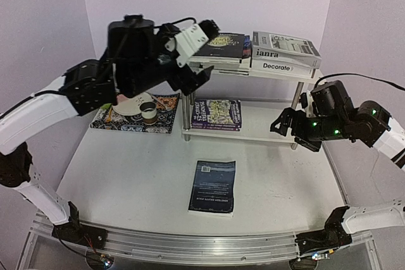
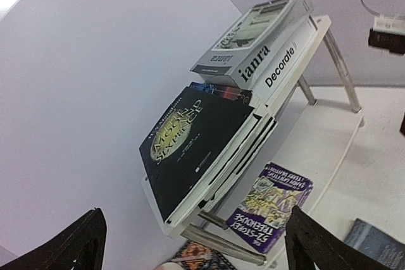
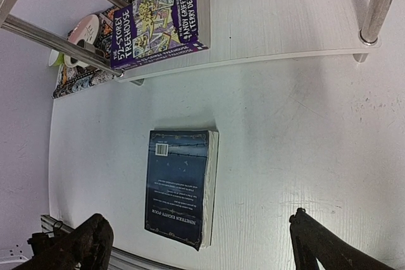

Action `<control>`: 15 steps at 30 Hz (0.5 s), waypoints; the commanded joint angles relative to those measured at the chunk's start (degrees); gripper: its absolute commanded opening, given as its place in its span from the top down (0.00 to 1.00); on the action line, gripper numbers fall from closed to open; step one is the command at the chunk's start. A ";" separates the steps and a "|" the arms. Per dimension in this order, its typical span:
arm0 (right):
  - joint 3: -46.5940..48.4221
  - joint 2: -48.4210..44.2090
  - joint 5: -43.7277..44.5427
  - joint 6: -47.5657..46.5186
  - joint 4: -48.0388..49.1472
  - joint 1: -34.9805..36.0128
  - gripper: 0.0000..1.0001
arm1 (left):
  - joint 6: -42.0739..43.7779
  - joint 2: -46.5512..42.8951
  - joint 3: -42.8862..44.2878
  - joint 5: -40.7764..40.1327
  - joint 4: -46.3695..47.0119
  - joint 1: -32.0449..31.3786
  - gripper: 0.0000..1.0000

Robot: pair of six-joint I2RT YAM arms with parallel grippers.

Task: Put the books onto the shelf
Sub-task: Adjust the book in the book pile on the shelf.

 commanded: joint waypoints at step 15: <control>1.68 1.20 -5.04 -0.10 1.74 -0.37 0.02 | -37.54 -14.41 -7.97 50.08 -11.59 26.91 0.00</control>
